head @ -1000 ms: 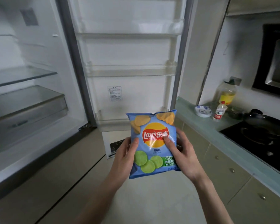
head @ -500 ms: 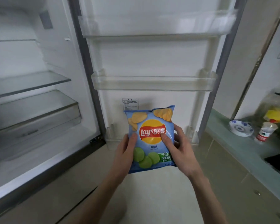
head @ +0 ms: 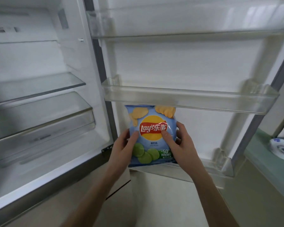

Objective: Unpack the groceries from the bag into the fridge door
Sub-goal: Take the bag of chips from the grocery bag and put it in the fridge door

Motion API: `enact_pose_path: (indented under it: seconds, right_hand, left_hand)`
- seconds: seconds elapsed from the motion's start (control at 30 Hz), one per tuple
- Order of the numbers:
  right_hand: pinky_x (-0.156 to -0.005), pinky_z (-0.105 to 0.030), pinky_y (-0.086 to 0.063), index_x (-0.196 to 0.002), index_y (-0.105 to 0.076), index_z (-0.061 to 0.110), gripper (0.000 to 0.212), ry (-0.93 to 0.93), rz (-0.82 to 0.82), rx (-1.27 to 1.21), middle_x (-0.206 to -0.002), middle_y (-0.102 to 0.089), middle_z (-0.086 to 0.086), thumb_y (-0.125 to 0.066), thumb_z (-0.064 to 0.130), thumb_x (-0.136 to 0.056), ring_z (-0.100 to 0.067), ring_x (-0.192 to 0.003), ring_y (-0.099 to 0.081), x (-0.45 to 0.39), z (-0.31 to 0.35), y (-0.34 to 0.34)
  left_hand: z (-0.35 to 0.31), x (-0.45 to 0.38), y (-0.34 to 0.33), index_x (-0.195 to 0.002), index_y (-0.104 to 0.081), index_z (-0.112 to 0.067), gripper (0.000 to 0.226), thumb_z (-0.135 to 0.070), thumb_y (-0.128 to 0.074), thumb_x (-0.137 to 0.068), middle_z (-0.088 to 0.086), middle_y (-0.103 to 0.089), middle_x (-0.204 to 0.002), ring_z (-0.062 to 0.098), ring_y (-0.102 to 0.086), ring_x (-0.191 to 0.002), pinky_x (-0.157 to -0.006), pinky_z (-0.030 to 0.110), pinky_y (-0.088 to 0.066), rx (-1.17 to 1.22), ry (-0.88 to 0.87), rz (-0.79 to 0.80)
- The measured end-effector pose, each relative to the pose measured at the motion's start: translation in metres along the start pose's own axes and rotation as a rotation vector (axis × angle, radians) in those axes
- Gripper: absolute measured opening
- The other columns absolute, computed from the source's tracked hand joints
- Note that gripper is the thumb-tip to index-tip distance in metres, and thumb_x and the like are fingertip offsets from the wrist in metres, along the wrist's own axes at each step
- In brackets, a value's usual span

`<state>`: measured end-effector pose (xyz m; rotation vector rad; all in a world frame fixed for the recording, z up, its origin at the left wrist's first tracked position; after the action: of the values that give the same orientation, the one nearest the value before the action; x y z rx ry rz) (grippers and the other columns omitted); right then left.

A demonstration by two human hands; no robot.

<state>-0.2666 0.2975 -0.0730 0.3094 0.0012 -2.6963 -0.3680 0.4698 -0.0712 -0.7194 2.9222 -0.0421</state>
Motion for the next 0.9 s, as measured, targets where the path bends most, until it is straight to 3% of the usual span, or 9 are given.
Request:
enact_pose_path:
  seconds: [0.13, 0.27, 0.53, 0.67, 0.8, 0.9]
  right_hand:
    - [-0.079, -0.027, -0.063, -0.147, -0.044, 0.03, 0.056, 0.01, -0.011, 0.004, -0.129, -0.069, 0.009, -0.068, 0.035, -0.097, -0.006, -0.107, -0.073, -0.017, -0.005, -0.008]
    - [-0.081, -0.027, -0.063, -0.148, -0.041, 0.029, 0.059, 0.002, -0.014, -0.012, -0.131, -0.065, 0.011, -0.07, 0.029, -0.096, -0.005, -0.111, -0.071, -0.025, -0.016, -0.015]
    - [-0.087, -0.032, -0.064, -0.143, -0.044, 0.03, 0.063, -0.05, 0.015, 0.091, -0.128, -0.068, 0.011, -0.072, 0.044, -0.088, -0.011, -0.112, -0.071, -0.029, -0.046, -0.017]
    - [-0.082, -0.025, -0.063, -0.139, -0.045, 0.031, 0.062, -0.075, 0.021, 0.146, -0.12, -0.066, 0.021, -0.073, 0.047, -0.086, -0.005, -0.106, -0.07, -0.027, -0.053, -0.016]
    - [-0.075, -0.02, -0.061, -0.131, -0.049, 0.034, 0.051, -0.131, 0.053, 0.19, -0.113, -0.068, 0.023, -0.076, 0.043, -0.088, -0.001, -0.099, -0.071, -0.027, -0.062, -0.014]
    - [-0.068, -0.013, -0.058, -0.129, -0.049, 0.035, 0.047, -0.163, 0.082, 0.23, -0.11, -0.065, 0.026, -0.075, 0.039, -0.091, 0.001, -0.095, -0.068, -0.028, -0.064, -0.017]
  left_hand:
    - [0.003, -0.022, 0.007, -0.126, -0.061, -0.024, 0.032, -0.031, -0.064, -0.095, -0.009, -0.077, -0.115, 0.012, -0.075, -0.106, -0.077, 0.025, -0.062, -0.057, -0.031, 0.031]
    - [0.012, -0.037, 0.012, -0.124, -0.059, -0.031, 0.035, -0.036, -0.067, -0.09, -0.011, -0.076, -0.117, 0.013, -0.074, -0.109, -0.08, 0.03, -0.063, -0.079, -0.035, 0.044]
    - [0.041, -0.051, 0.019, -0.131, -0.057, -0.025, 0.055, -0.049, -0.069, -0.083, -0.005, -0.073, -0.122, 0.011, -0.074, -0.107, -0.082, 0.031, -0.063, -0.113, 0.018, 0.041]
    - [0.052, -0.053, 0.022, -0.133, -0.055, -0.025, 0.056, -0.049, -0.07, -0.084, -0.005, -0.07, -0.125, 0.006, -0.072, -0.106, -0.08, 0.027, -0.063, -0.21, 0.023, 0.022]
    - [0.061, -0.053, 0.026, -0.137, -0.048, -0.03, 0.053, -0.044, -0.072, -0.092, -0.01, -0.068, -0.125, 0.009, -0.07, -0.111, -0.087, 0.035, -0.064, -0.321, 0.01, -0.01]
    - [0.058, -0.051, 0.028, -0.136, -0.049, -0.031, 0.051, -0.051, -0.068, -0.093, -0.014, -0.067, -0.124, 0.006, -0.068, -0.109, -0.086, 0.028, -0.061, -0.531, -0.021, -0.05]
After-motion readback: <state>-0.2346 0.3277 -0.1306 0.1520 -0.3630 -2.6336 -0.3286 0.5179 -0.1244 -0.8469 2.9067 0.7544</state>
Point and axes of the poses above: each hand's wrist, its own x-axis away from the middle knuckle, its own y-axis out of the back of the hand, z = x × y, the point moved 7 cm from there along -x, towards the middle knuckle
